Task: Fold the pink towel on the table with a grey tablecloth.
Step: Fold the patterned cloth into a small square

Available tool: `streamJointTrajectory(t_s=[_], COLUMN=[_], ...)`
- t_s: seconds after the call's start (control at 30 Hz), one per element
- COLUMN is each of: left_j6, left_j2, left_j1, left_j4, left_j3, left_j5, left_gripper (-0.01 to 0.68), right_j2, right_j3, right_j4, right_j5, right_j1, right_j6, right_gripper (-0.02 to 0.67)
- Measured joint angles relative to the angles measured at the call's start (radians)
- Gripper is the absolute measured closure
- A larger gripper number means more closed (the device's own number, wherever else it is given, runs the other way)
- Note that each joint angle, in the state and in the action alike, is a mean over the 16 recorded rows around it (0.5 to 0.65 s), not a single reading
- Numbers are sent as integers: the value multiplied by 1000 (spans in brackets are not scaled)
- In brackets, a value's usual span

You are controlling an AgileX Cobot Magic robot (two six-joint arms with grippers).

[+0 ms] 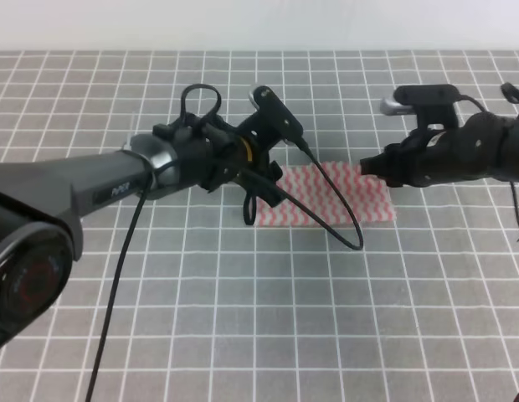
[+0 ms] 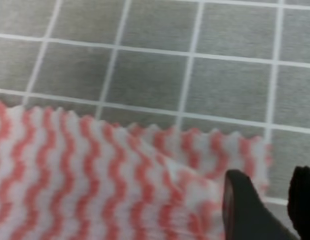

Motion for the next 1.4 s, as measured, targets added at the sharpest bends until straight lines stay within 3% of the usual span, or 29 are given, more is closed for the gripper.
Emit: streamJointTrajectory(t_s=[0.3,0.5,0.77,1.03,1.4], left_j6=[-2,-32,-66,67,238], left_j2=[-15,-57,-131,-153,-82], left_j1=[33,39,40,40,40], left_j4=[6,-5,-121,-390,-584], left_j3=[0,-1,-1,-2,-2], left_j5=[9,52,178,307,384], left_gripper=[324,335,473,634,673], right_j2=[-1,-3,-1,3,30], right_j3=[-30,-49,-53,-53,-54], right_j4=[0,0,1,4,36], right_j5=[88,158,225,276,312], right_j1=[-28,-36,-38,-38,-38], right_j6=[1,1,1,1,1], right_gripper=[445,406,330,296,305])
